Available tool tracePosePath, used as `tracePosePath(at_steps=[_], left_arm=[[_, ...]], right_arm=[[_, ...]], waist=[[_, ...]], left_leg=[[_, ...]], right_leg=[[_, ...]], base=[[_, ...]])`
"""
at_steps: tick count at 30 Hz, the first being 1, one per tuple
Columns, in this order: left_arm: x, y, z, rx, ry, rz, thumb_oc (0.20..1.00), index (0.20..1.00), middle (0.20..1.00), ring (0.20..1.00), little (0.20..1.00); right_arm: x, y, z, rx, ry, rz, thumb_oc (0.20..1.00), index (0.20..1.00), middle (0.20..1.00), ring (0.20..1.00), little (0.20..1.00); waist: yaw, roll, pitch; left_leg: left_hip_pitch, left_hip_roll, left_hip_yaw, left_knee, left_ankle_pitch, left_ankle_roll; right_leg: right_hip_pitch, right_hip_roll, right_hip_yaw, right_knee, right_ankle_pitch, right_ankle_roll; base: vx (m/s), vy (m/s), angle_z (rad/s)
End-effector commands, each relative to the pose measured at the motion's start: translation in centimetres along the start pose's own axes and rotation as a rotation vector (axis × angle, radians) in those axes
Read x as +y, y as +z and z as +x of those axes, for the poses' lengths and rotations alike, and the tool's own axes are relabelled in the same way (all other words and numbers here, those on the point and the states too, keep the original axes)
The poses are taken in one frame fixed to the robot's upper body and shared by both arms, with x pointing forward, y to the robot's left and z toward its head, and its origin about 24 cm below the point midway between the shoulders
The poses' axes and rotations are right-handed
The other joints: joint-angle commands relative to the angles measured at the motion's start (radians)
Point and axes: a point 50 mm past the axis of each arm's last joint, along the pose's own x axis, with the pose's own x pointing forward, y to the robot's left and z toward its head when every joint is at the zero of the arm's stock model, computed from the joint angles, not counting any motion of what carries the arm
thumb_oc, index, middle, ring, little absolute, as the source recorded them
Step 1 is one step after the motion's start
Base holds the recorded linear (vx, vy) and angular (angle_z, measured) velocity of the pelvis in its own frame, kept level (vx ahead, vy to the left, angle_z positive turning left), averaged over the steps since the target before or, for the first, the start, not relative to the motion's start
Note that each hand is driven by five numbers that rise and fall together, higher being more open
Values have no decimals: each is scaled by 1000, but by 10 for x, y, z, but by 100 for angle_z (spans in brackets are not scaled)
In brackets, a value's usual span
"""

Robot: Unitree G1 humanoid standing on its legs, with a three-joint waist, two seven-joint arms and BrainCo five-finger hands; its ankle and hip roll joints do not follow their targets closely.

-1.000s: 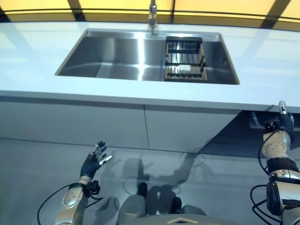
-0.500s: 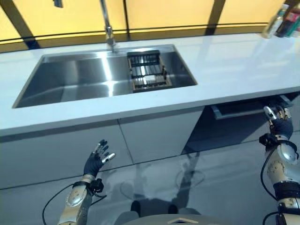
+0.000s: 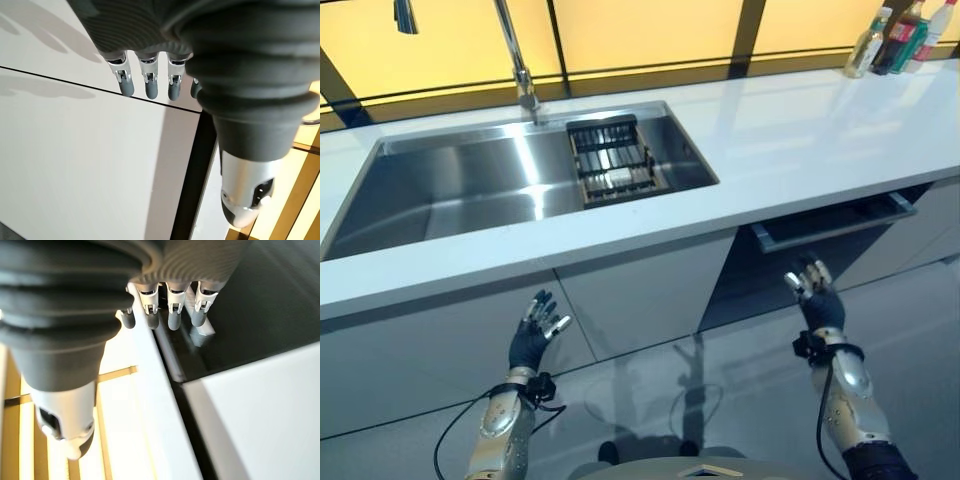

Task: Pick up plates and place into dishwasher.

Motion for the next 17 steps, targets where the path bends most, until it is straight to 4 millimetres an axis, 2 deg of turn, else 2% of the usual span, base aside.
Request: tracePosePath(at_steps=[1,5,12,17], left_arm=[[-6,25,6,-137,-32,26,1000,1000,1000,1000,1000],[-5,18,2,-102,-49,40,1000,1000,1000,1000,1000],[-4,14,-1,-81,-42,33,1000,1000,1000,1000,1000],[-8,15,0,-80,-55,39,1000,1000,1000,1000,1000]], right_arm=[[28,3,-3,-39,164,-60,1000,1000,1000,1000,1000],[27,-18,-13,78,211,-85,1000,1000,1000,1000,1000],[32,-26,-18,95,232,-56,1000,1000,1000,1000,1000],[38,-31,-19,122,271,-100,1000,1000,1000,1000,1000]], waist=[[-20,-51,-7],[-18,-54,-6],[-19,-50,-3],[-17,-47,-1]], left_leg=[[2,-36,-12,111,-126,52],[0,-41,-13,112,-127,57],[7,-49,-11,109,-131,64],[6,-52,-13,112,-134,68]], right_leg=[[-5,-47,27,-106,163,67],[-9,-48,23,-103,163,69],[-3,-48,22,-105,163,72],[-7,-48,19,-99,160,74]], base=[[-23,32,-6],[-5,16,-5],[0,0,0],[0,0,0]])
